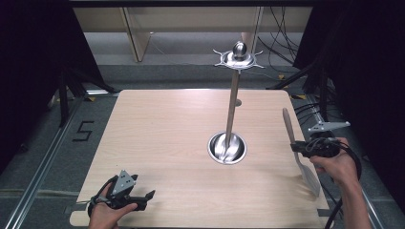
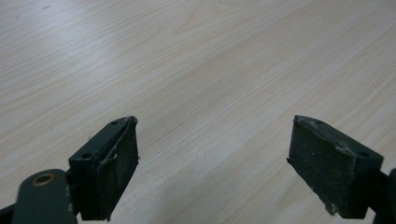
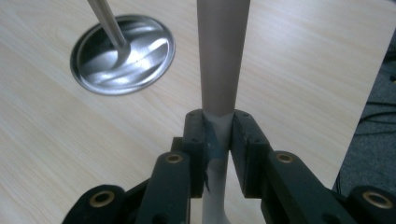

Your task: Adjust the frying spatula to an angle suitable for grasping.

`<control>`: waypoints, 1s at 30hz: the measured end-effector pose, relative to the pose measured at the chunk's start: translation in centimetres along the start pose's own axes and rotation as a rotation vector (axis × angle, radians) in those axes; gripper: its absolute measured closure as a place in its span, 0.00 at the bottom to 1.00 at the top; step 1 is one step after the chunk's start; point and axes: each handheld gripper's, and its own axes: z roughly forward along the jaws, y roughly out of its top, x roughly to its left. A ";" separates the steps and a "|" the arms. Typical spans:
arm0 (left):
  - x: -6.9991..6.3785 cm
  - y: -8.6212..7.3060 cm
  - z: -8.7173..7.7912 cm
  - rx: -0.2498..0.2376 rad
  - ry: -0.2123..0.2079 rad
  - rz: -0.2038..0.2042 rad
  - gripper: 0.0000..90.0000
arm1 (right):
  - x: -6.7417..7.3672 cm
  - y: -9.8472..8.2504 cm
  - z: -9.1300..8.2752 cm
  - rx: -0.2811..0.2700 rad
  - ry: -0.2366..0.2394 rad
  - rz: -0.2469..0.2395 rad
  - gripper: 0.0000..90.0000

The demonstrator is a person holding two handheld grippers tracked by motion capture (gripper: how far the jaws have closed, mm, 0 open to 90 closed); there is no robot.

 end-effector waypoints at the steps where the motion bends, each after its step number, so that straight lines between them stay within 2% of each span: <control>1: 0.0 0.0 0.0 0.003 0.001 0.003 0.17 | 0.3 0.0 -0.5 0.005 -0.002 0.033 0.86; 2: 0.1 0.0 -0.1 0.018 -0.001 0.023 0.17 | 0.2 0.0 -0.7 -0.029 -0.003 0.010 0.86; 3: 0.1 0.0 -0.1 0.016 -0.002 0.018 0.17 | 0.6 -0.1 -1.0 -0.059 -0.015 0.040 0.86; 4: 0.0 0.0 0.0 0.014 0.000 -0.001 0.17 | 0.5 0.0 -1.2 -0.065 -0.005 0.017 0.86; 5: 0.1 0.0 -0.1 0.017 -0.001 0.019 0.17 | 0.7 0.2 -1.6 -0.071 -0.003 0.042 0.86; 6: 0.2 0.0 -0.1 0.025 -0.006 0.021 0.17 | 0.8 0.3 -1.8 -0.088 0.006 0.029 0.86; 7: -0.1 0.0 0.1 0.003 -0.011 -0.013 0.17 | 0.8 0.4 -1.9 -0.093 0.018 0.031 0.86; 8: -0.2 0.0 0.2 0.000 0.001 -0.019 0.17 | 0.7 0.5 -2.0 -0.108 0.016 0.029 0.86; 9: 0.0 0.0 0.0 0.011 -0.004 0.000 0.17 | 0.8 0.6 -2.0 -0.122 0.004 0.041 0.86; 10: -0.1 0.0 0.1 -0.003 -0.001 -0.013 0.17 | 0.8 0.7 -2.2 -0.114 0.016 0.038 0.86; 11: -0.1 0.0 0.1 -0.005 0.001 -0.013 0.17 | 0.6 0.8 -2.2 -0.136 0.013 0.004 0.86; 12: -0.1 0.0 0.0 -0.003 0.004 -0.011 0.17 | 0.6 0.8 -2.3 -0.150 0.031 0.008 0.86; 13: -0.1 0.0 0.0 -0.007 0.005 -0.013 0.17 | 0.8 0.8 -2.3 -0.153 0.047 0.035 0.86; 14: -0.1 0.0 0.0 -0.005 0.001 -0.011 0.17 | 0.9 0.9 -2.2 -0.192 0.051 0.049 0.86; 16: -0.1 0.0 0.0 -0.006 0.003 -0.013 0.17 | 0.8 1.1 -2.3 -0.182 0.057 0.020 0.86; 17: -0.1 0.0 0.0 -0.003 0.003 -0.016 0.17 | 1.0 1.2 -2.4 -0.182 0.056 0.031 0.86; 19: -0.2 0.0 0.0 -0.004 0.003 -0.030 0.17 | 1.1 1.4 -2.2 -0.224 0.056 0.021 0.86; 20: -0.1 0.0 0.0 0.005 0.001 -0.009 0.17 | 1.3 1.5 -2.3 -0.225 0.065 0.039 0.86; 21: 0.1 0.0 -0.2 0.024 -0.001 0.022 0.17 | 1.3 1.8 -2.6 -0.208 0.080 0.025 0.86; 22: -0.1 0.0 0.0 -0.001 0.004 -0.012 0.17 | 1.3 1.9 -2.5 -0.230 0.073 0.014 0.86; 23: -0.1 0.0 0.1 -0.003 0.008 -0.025 0.17 | 1.4 2.2 -2.7 -0.222 0.075 0.017 0.86; 25: -0.2 0.0 0.0 -0.014 -0.002 -0.026 0.17 | 1.5 2.5 -2.7 -0.255 0.063 0.008 0.86; 26: -0.3 0.0 0.0 -0.024 -0.001 -0.035 0.17 | 1.6 2.7 -2.9 -0.238 0.070 0.005 0.86; 27: -0.2 0.1 -0.1 -0.018 0.001 -0.018 0.17 | 1.7 3.0 -3.1 -0.237 0.078 -0.003 0.86; 28: -0.1 0.1 -0.1 -0.020 0.012 -0.019 0.17 | 1.9 3.2 -3.0 -0.265 0.066 -0.005 0.86; 29: -0.2 0.1 -0.1 -0.023 0.015 -0.022 0.17 | 2.0 3.5 -3.3 -0.241 0.074 -0.015 0.86; 30: -0.2 0.2 -0.2 -0.029 0.005 -0.031 0.17 | 2.1 3.6 -3.3 -0.246 0.076 -0.011 0.86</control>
